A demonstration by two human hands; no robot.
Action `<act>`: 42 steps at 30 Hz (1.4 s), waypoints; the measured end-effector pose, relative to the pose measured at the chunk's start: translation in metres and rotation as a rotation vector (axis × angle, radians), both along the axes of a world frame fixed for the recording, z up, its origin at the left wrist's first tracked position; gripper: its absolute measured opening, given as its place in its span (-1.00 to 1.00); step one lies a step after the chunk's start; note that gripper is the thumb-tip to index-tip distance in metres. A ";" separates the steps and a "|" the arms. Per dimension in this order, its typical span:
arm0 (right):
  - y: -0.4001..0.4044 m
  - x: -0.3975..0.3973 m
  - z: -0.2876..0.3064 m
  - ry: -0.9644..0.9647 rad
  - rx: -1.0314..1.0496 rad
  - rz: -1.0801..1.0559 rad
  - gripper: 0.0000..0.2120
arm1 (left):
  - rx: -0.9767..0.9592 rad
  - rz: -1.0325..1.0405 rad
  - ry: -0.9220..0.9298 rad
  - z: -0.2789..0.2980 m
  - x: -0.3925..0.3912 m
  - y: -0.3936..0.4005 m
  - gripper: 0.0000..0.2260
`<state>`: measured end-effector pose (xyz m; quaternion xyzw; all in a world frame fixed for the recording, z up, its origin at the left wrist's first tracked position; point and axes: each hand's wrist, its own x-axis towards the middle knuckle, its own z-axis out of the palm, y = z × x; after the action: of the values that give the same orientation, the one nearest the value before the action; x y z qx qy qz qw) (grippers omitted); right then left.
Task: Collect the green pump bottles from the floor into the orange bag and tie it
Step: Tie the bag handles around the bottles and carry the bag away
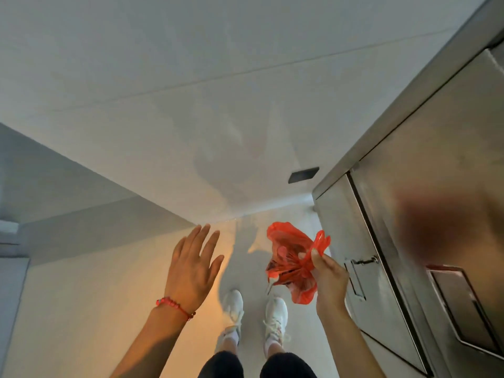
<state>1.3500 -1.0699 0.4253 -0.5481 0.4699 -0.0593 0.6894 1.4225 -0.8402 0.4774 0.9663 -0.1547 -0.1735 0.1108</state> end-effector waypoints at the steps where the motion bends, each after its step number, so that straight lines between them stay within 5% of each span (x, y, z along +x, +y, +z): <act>1: -0.001 0.007 -0.017 -0.011 -0.014 -0.014 -0.89 | -0.008 -0.009 -0.007 -0.016 0.011 -0.001 -0.45; 13: -0.017 0.052 -0.225 -0.046 0.002 -0.087 -0.79 | -0.005 -0.050 -0.008 -0.224 0.040 -0.005 -0.47; 22: -0.033 0.091 -0.321 -0.097 0.090 -0.137 -0.69 | -0.001 -0.026 -0.013 -0.326 0.053 -0.005 -0.53; 30: -0.037 0.108 -0.348 -0.110 0.035 -0.074 -0.87 | 0.024 -0.009 0.002 -0.366 0.062 -0.002 -0.54; 42: -0.050 0.098 -0.350 -0.033 -0.111 -0.005 -0.86 | 0.010 0.000 0.096 -0.367 0.050 -0.024 -0.39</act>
<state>1.4480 -1.1203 0.0748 -0.5832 0.4559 -0.0958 0.6655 1.4729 -0.8639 0.1109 0.9574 -0.1483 -0.2204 0.1133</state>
